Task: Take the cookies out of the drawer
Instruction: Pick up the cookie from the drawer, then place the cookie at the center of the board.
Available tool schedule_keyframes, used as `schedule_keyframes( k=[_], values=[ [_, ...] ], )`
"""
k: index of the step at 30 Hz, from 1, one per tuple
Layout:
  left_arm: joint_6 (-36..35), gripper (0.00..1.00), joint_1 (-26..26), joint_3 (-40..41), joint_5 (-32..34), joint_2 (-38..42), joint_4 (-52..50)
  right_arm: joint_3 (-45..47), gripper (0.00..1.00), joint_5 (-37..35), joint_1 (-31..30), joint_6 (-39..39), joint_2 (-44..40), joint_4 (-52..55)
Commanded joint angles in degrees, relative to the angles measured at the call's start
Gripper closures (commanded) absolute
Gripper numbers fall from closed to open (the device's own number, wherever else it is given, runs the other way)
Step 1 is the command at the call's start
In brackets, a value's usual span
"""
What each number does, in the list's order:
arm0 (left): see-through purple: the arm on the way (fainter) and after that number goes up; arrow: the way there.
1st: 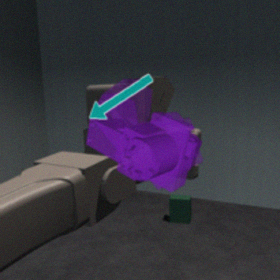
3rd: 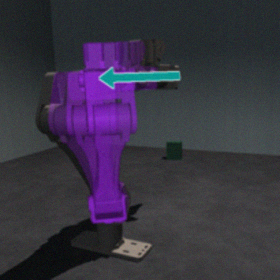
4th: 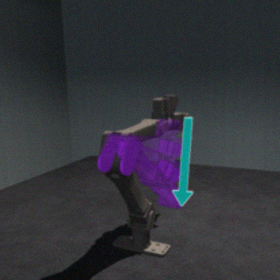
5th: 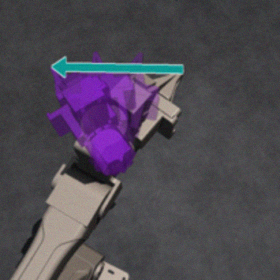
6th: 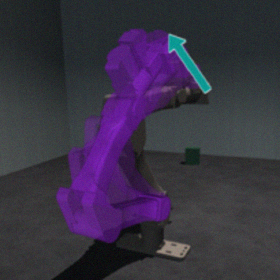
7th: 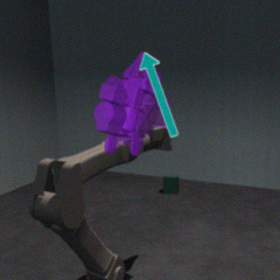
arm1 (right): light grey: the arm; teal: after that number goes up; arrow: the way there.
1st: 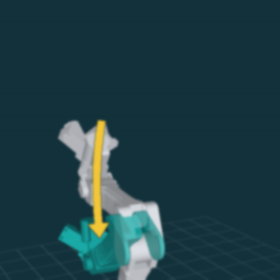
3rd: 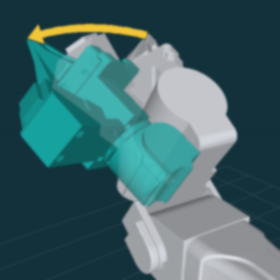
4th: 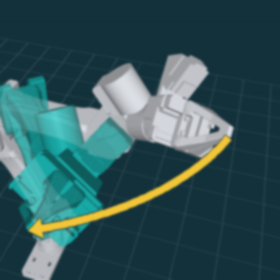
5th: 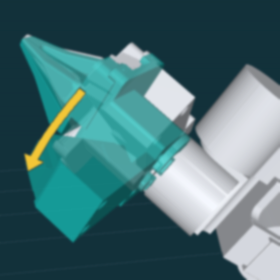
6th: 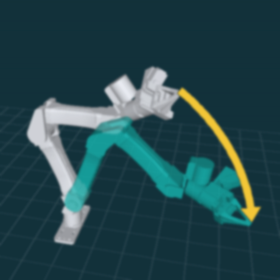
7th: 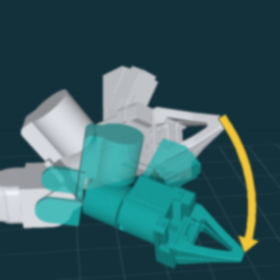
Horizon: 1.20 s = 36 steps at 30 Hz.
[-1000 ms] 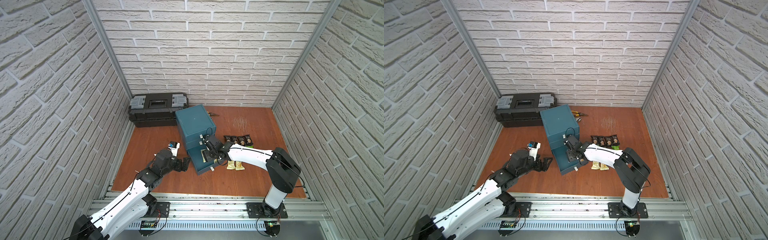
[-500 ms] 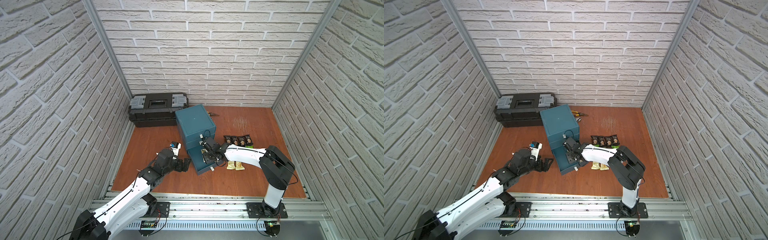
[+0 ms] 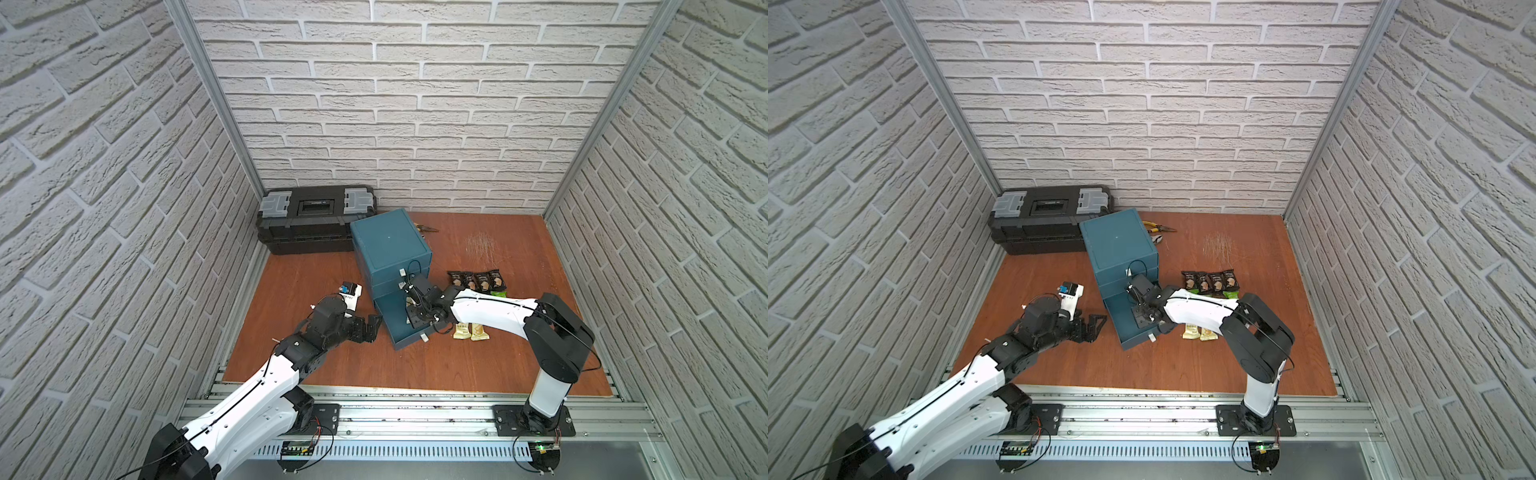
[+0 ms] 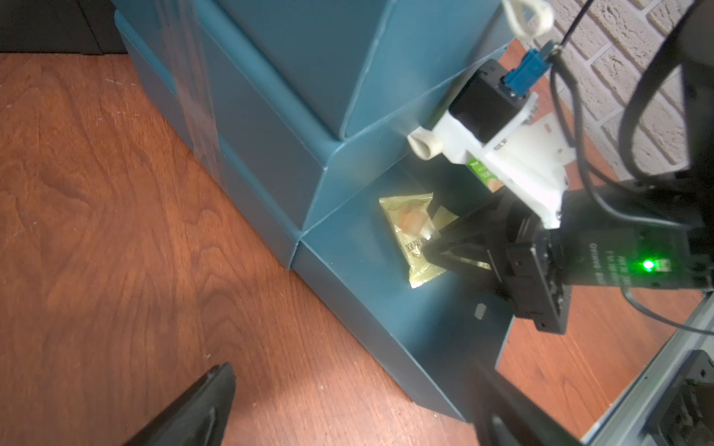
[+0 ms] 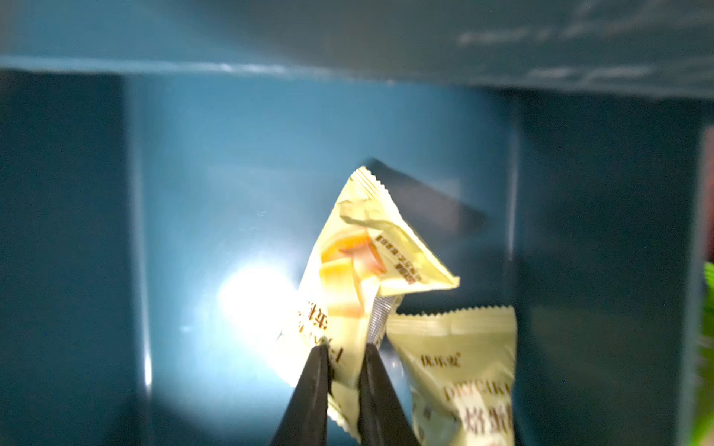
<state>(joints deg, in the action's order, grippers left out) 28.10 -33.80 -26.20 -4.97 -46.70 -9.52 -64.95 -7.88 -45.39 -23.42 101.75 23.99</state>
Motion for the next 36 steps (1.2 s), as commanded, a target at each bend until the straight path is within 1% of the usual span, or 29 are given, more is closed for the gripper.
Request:
schedule_keyframes(
  k=[1,10,16,17,19,21,23,28,31,33,36],
  values=[
    [-0.4,0.01,0.0,-2.1,-1.3,0.5,0.7,-1.5,0.91,0.6,-0.6,0.5,-4.8,1.7],
    [-0.8,0.02,-3.7,-5.3,-0.2,-1.4,0.1,-0.5,0.93,2.8,-0.5,0.4,-12.1,4.7],
    [-1.9,0.01,-8.2,-8.4,-0.2,-4.1,2.2,0.9,0.93,3.6,0.8,1.4,-19.2,6.9],
    [-2.2,0.02,-9.2,-9.0,-0.4,-4.8,3.4,2.1,0.92,4.1,1.7,2.1,-21.0,6.8],
    [-2.7,0.02,-10.9,-9.9,-1.6,-6.8,6.0,5.5,0.92,7.4,4.4,3.6,-25.5,5.6],
    [-2.3,0.01,-12.3,-11.0,-3.0,-9.4,9.1,8.9,0.91,10.5,8.5,4.6,-29.8,5.3],
    [-1.4,0.01,-13.1,-12.0,-4.4,-12.3,11.9,11.0,0.91,11.4,11.5,6.4,-33.2,6.9],
    [0.2,0.01,-16.5,-15.8,-7.1,-21.7,18.9,12.8,0.93,7.6,16.2,11.5,-38.8,14.3],
    [0.3,0.02,-18.7,-19.3,-8.4,-27.2,20.7,13.7,0.95,2.7,17.6,10.2,-41.3,15.3],
    [0.5,0.02,-20.0,-21.3,-8.8,-30.0,21.3,14.1,0.95,-0.5,19.5,8.5,-42.1,16.2],
    [1.5,0.01,-20.4,-22.2,-10.3,-31.9,22.8,13.7,0.95,-2.8,21.6,7.6,-41.5,19.3]
  ],
)
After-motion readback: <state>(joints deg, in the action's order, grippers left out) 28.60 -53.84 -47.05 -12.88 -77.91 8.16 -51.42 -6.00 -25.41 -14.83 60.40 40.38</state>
